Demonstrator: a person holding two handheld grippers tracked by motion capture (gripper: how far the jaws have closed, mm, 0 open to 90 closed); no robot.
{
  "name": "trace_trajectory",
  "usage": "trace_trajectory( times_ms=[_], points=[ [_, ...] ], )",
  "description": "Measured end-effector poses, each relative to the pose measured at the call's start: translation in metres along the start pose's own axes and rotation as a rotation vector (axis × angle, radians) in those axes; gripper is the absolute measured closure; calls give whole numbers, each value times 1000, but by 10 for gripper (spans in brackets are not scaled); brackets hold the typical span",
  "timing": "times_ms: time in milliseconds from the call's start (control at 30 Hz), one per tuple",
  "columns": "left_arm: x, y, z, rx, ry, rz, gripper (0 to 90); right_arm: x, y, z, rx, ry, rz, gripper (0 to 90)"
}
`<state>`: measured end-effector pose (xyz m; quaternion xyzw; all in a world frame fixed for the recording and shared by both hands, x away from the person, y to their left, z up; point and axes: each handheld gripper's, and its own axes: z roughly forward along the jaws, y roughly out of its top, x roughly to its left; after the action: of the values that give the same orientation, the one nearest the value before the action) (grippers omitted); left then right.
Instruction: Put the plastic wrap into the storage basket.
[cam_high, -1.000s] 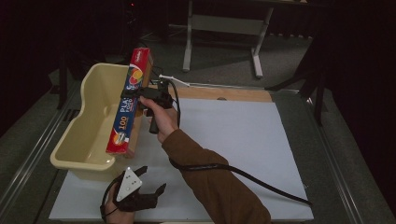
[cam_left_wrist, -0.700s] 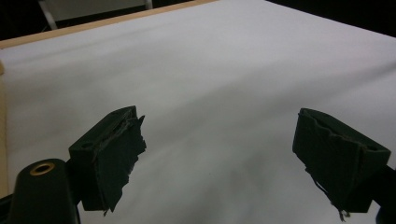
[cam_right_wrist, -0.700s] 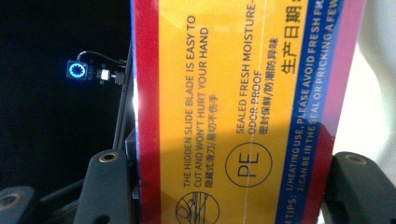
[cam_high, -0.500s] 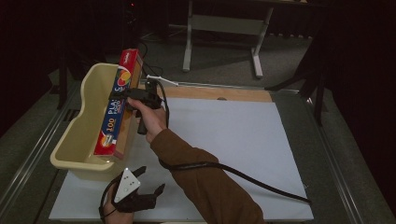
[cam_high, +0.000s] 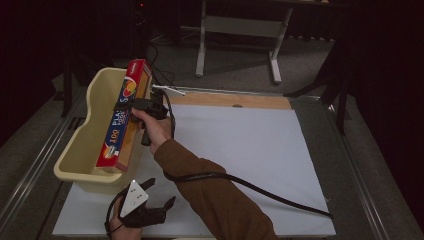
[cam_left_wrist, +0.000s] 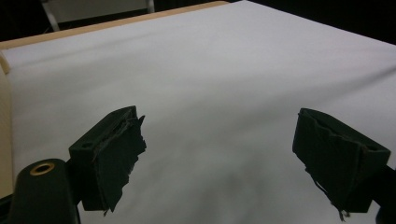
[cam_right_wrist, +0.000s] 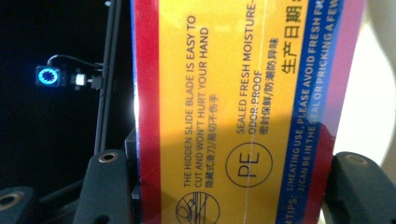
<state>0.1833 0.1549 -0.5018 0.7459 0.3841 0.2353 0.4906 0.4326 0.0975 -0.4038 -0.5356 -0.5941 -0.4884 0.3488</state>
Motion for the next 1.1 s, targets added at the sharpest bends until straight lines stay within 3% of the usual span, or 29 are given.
trace_trajectory(
  times_ms=[533,800,867,967,1100],
  points=[
    [1,0,-2,-5,2,-3,155,5,-6,12,2,-38,-21,370],
    [1,0,-1,-2,3,0,155,2,-2,10,23,-118,-27,328],
    [1,0,-1,-3,2,0,155,2,-1,6,10,-72,-27,359],
    [1,0,0,-1,3,-2,155,19,-1,2,8,-97,-104,373],
    [0,0,-1,-2,4,2,155,29,-4,-3,28,-106,-150,381]
  ],
)
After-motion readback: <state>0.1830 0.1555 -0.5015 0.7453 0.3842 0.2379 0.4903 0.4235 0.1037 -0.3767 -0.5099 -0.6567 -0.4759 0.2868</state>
